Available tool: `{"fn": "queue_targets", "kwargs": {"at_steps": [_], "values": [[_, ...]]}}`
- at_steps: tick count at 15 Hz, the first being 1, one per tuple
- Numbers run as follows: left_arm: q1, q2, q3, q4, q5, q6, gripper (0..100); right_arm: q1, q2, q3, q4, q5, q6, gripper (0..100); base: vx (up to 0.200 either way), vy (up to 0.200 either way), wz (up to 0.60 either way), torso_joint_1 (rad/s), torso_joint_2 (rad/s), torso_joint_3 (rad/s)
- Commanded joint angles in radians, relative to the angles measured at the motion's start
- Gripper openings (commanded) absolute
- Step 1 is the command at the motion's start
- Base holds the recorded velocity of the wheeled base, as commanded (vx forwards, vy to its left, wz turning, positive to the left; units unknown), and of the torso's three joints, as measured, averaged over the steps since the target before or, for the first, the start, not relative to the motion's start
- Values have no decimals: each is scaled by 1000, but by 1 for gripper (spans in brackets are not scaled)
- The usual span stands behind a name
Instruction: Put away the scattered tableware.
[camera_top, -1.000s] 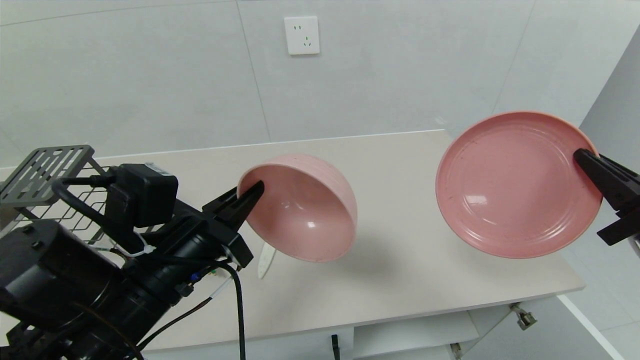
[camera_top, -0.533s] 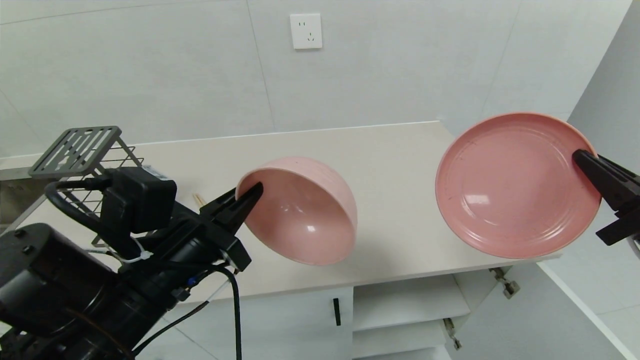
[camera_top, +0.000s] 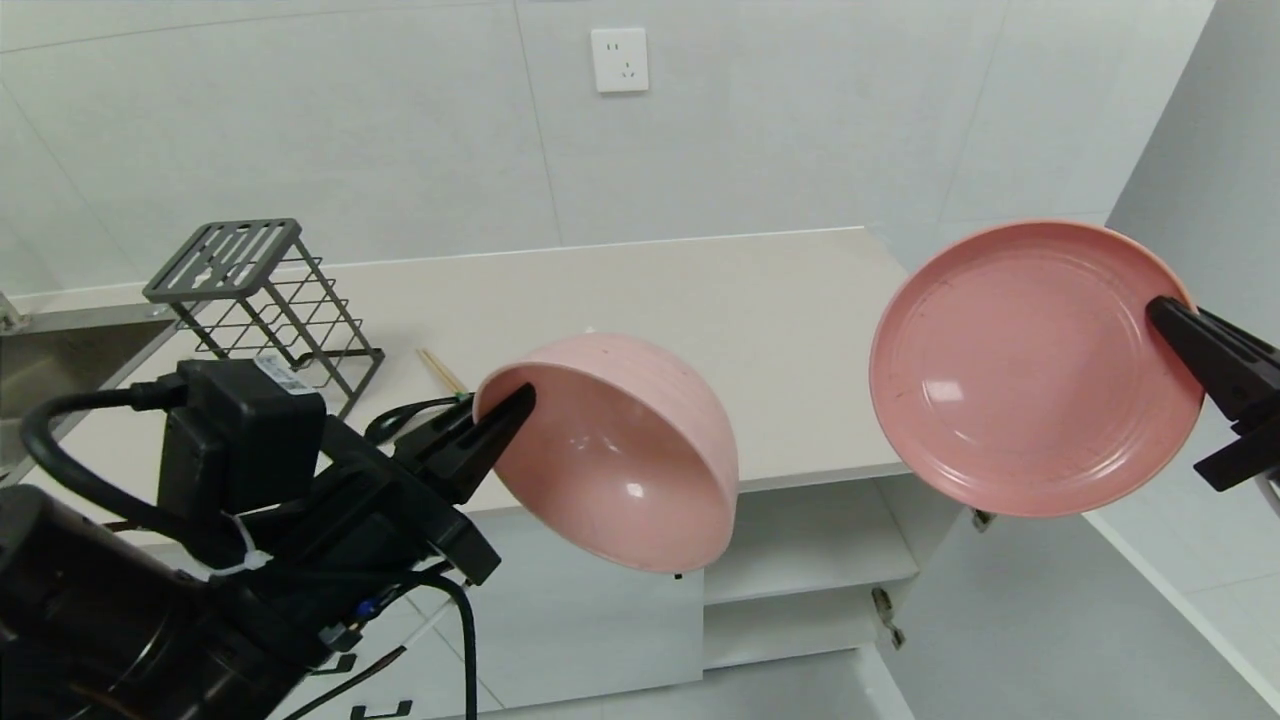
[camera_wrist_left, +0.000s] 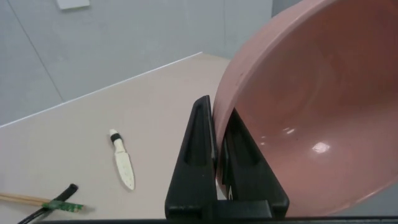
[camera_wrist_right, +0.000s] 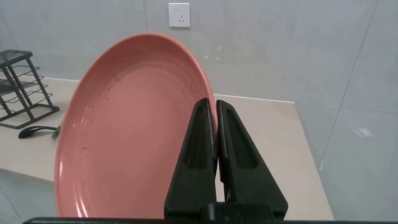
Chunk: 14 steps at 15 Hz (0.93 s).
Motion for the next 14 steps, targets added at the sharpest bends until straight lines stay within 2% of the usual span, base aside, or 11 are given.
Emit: {"fn": "queue_targets", "kwargs": {"at_steps": [1,5,11,14], "values": [[-1,-3,1,-1,1,0,0,0,0,1,0,1,-1,0,0,0,0,0,0,0],[-1,-2,2,-1,1,0,0,2,4,12,0,1,-8,0,0,0,0,0,0,0],[-1,-5,19,-1,1,0,0,2,4,10,0,0,-21,0,0,0,0,-72,133,65],[-1,-3,22,-1,1,6,0,2,4,10,0,1,-21,0,-200,-200,0,-40,87,48]]}}
